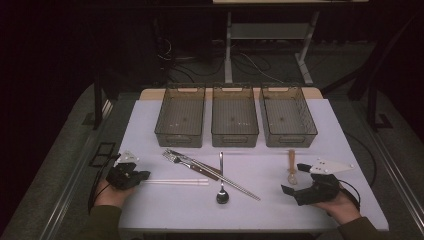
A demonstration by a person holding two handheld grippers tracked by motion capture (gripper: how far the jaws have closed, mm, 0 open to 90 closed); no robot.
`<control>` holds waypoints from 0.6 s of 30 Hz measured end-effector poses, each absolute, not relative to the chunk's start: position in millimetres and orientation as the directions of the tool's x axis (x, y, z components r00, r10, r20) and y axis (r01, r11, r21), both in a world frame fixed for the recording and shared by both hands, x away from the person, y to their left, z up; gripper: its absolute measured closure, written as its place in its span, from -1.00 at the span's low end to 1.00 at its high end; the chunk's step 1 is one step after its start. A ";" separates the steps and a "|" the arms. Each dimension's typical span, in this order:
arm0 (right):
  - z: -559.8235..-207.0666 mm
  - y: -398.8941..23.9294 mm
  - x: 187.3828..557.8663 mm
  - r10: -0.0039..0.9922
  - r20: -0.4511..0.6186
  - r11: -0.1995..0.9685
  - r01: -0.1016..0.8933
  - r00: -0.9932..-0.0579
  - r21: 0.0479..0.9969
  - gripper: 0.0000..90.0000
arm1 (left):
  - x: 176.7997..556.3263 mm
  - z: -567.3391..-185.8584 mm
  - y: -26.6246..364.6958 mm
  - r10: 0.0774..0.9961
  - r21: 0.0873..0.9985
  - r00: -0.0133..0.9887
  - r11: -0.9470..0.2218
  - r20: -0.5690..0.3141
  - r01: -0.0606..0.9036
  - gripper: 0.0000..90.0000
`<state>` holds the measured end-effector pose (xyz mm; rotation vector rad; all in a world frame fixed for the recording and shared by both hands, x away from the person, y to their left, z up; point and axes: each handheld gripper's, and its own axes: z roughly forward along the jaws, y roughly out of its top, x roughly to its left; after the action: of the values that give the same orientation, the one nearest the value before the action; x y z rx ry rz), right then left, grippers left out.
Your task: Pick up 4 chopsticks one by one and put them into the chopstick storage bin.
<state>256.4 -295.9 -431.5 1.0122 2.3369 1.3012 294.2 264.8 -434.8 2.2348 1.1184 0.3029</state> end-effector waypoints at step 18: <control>-431.5 -295.9 256.3 0.693 0.089 0.349 0.441 -0.715 0.827 -0.93 | 274.2 -434.7 271.2 0.779 0.618 0.621 -0.446 -0.089 0.648 0.98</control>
<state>256.3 -295.9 -431.5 1.0123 2.3375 1.3006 274.2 271.2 -434.7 2.2245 1.1148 0.2748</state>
